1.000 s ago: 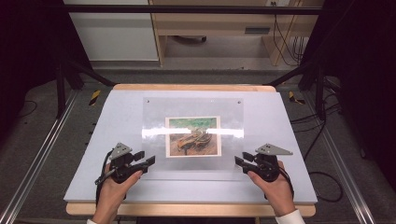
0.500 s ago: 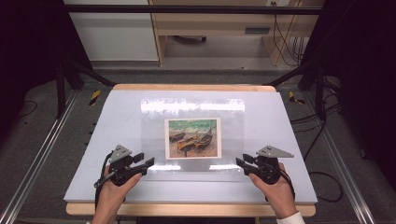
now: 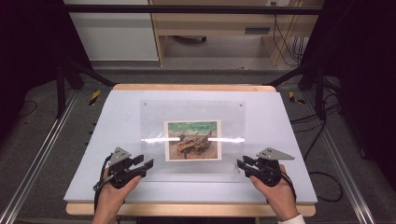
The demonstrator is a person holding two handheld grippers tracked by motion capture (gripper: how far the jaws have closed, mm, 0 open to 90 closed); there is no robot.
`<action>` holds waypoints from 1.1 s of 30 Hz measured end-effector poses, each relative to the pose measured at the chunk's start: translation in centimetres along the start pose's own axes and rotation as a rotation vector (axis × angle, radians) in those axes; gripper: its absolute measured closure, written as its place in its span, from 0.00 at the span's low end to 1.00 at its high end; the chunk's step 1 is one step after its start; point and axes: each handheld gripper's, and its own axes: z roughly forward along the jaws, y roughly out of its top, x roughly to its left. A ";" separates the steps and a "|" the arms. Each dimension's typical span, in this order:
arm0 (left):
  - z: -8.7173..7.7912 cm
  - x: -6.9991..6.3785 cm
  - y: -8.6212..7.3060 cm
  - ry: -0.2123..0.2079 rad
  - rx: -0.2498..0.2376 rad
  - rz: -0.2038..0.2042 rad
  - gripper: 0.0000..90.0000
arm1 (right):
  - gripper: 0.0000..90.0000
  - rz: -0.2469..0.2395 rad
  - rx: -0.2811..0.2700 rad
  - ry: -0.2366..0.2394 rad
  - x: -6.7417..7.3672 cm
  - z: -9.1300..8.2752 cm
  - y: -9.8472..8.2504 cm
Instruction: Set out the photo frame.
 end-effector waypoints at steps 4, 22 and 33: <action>-0.1 -0.1 -0.1 0.005 0.002 0.006 0.58 | 0.76 -0.006 -0.003 -0.001 0.1 -0.1 -0.1; -0.5 -0.6 -0.7 0.022 0.008 0.028 0.61 | 0.79 -0.032 0.013 -0.011 0.5 -0.5 -0.6; -0.7 -0.9 -1.0 0.032 0.018 0.032 0.62 | 0.81 -0.046 0.019 -0.012 0.6 -0.7 -0.9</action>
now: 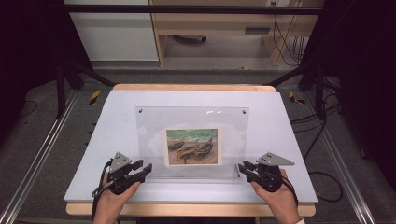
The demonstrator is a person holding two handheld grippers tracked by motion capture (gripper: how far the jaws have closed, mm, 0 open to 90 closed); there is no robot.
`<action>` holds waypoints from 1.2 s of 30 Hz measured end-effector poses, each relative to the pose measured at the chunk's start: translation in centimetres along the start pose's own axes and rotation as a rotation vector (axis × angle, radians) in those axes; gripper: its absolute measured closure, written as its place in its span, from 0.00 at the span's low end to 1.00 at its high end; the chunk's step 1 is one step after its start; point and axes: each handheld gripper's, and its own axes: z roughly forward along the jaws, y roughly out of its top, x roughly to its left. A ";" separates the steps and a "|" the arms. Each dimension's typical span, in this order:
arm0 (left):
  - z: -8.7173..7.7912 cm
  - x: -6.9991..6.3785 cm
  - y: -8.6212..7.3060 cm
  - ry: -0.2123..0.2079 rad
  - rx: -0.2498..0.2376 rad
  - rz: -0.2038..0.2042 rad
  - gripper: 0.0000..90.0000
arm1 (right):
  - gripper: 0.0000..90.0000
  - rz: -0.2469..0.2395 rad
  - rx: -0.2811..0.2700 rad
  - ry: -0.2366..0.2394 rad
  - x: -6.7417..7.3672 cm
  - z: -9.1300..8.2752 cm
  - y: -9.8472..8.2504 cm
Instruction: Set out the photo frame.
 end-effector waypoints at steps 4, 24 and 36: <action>0.0 0.0 -0.1 -0.001 0.001 0.002 0.62 | 0.81 0.007 0.001 0.000 0.1 -0.1 -0.1; -0.3 -0.1 -0.4 -0.008 0.007 0.004 0.63 | 0.81 -0.002 -0.002 -0.005 0.3 -0.2 -0.5; -0.4 -0.2 -0.6 -0.008 0.016 0.012 0.63 | 0.81 0.002 0.004 0.000 0.5 -0.3 -0.7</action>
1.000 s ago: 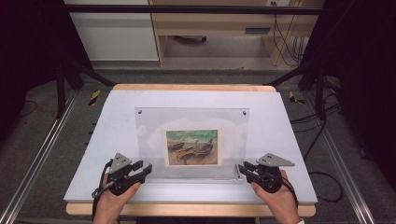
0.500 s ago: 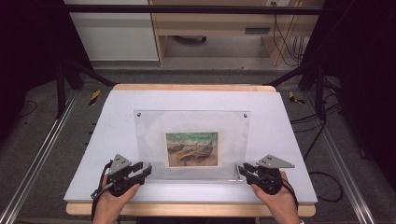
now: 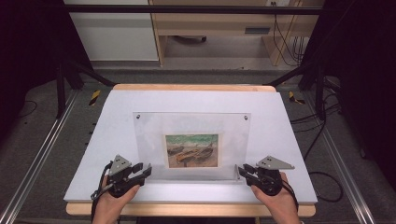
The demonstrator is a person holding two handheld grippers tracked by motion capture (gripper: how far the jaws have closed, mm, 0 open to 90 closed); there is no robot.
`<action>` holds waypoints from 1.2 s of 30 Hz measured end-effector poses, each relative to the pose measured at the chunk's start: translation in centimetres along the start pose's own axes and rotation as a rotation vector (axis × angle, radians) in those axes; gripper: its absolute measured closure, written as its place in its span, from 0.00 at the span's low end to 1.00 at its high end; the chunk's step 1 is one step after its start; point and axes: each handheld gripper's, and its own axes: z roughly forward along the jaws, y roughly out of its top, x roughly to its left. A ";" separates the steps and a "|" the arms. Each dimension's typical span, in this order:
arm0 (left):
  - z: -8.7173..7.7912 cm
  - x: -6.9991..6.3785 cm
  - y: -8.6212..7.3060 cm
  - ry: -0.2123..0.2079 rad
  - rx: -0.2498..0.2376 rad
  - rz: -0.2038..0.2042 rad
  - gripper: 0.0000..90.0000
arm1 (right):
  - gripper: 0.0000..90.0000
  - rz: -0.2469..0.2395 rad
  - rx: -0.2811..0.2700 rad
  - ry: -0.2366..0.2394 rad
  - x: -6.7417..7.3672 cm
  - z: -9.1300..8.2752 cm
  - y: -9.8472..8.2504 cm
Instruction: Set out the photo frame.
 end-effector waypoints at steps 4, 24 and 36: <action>-0.1 0.0 -0.1 0.002 0.005 0.009 0.63 | 0.80 -0.007 -0.002 0.001 0.0 0.0 -0.1; -0.3 -0.2 -0.5 -0.002 0.022 0.020 0.64 | 0.79 -0.010 0.017 0.010 0.2 -0.2 -0.5; -0.4 -0.4 -0.8 -0.003 0.035 0.026 0.64 | 0.79 -0.015 0.024 0.018 0.3 -0.3 -0.8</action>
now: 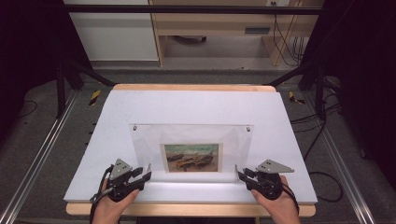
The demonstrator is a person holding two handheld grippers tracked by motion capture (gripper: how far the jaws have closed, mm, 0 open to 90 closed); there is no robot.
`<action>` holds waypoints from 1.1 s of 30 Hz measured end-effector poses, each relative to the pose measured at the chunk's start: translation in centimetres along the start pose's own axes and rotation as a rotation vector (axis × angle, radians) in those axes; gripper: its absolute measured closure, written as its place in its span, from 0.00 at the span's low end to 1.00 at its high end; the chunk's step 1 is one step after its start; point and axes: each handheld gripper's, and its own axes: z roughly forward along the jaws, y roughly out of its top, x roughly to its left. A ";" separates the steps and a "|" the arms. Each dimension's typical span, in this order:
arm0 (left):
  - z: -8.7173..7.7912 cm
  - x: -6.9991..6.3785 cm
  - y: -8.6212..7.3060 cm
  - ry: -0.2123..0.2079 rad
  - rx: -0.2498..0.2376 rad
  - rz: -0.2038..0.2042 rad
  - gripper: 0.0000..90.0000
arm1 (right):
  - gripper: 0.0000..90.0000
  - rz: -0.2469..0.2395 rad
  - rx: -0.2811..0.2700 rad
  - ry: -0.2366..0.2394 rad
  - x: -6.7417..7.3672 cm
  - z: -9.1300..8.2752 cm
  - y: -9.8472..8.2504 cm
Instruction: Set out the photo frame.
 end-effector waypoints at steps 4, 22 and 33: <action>0.0 0.0 -0.1 0.000 -0.001 0.001 0.64 | 0.79 -0.004 0.003 0.002 0.0 0.0 -0.1; -0.1 -0.2 -0.3 0.003 0.001 0.011 0.65 | 0.79 -0.013 0.007 0.014 -0.1 -0.1 -0.2; -0.2 -0.1 -0.3 0.001 0.004 0.017 0.65 | 0.79 -0.003 0.005 0.019 0.0 -0.2 -0.3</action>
